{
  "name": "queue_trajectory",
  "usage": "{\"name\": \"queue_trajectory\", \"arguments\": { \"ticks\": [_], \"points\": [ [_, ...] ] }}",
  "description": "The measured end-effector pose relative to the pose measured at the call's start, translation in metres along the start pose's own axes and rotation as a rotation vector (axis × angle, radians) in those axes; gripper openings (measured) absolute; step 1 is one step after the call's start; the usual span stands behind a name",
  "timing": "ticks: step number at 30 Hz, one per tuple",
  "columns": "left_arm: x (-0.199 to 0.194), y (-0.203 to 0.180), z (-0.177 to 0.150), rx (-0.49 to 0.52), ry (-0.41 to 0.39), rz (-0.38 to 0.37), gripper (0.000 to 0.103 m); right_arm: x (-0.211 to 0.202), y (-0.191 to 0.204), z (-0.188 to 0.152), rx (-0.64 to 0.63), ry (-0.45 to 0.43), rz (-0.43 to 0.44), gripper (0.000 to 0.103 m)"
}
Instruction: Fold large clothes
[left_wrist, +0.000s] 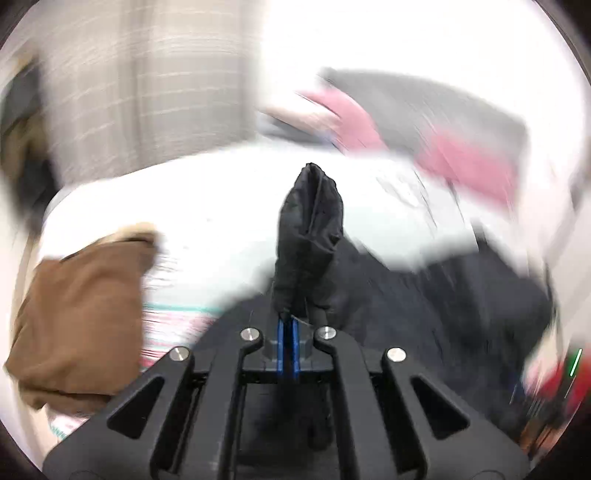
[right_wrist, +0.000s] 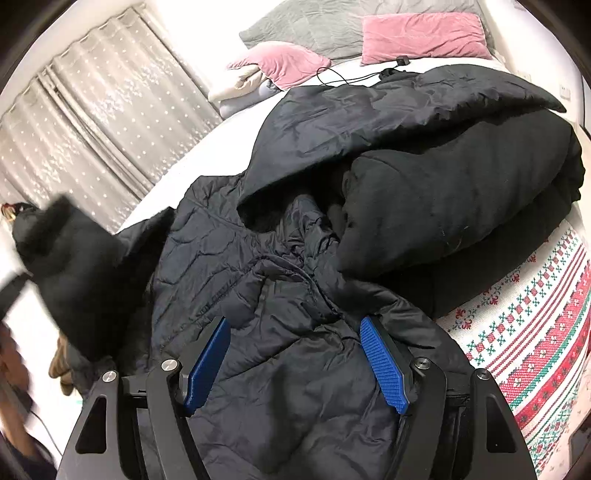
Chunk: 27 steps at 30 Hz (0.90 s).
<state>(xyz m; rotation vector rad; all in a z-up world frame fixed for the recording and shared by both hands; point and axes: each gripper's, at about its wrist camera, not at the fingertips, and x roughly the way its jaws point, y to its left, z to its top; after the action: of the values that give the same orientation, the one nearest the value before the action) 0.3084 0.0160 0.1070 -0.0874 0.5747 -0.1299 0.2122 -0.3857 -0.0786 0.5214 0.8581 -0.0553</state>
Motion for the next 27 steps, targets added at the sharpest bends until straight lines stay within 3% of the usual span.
{"name": "queue_trajectory", "arguments": {
  "ticks": [5,8,12,16,17,20,22,24,27],
  "points": [
    [-0.045,0.168,0.054,-0.297,-0.14,0.175,0.004,0.005,0.008,-0.003,-0.034,0.01,-0.023,0.074],
    [-0.053,0.243,0.056,-0.419,-0.155,0.289,0.004,0.007,0.012,-0.005,-0.046,0.016,-0.04,0.074],
    [-0.035,0.317,0.014,-0.49,-0.04,0.476,0.004,0.01,0.019,-0.008,-0.082,0.023,-0.076,0.074],
    [-0.026,0.381,-0.044,-0.719,0.026,0.477,0.004,0.013,0.023,-0.01,-0.121,0.033,-0.113,0.074],
    [-0.023,0.388,-0.054,-0.751,0.045,0.474,0.004,0.014,0.023,-0.011,-0.129,0.037,-0.12,0.074],
    [-0.027,0.385,-0.072,-0.804,0.068,0.374,0.005,0.016,0.026,-0.012,-0.158,0.048,-0.143,0.074],
    [-0.039,0.37,-0.077,-0.812,0.053,0.305,0.017,0.015,0.033,-0.012,-0.195,0.052,-0.157,0.074],
    [-0.046,0.348,-0.075,-0.76,0.084,0.323,0.025,0.011,0.042,-0.011,-0.24,0.044,-0.155,0.074],
    [-0.054,0.31,-0.056,-0.575,0.103,0.374,0.025,-0.002,0.058,-0.003,-0.302,0.027,-0.092,0.074]
  ]
}}
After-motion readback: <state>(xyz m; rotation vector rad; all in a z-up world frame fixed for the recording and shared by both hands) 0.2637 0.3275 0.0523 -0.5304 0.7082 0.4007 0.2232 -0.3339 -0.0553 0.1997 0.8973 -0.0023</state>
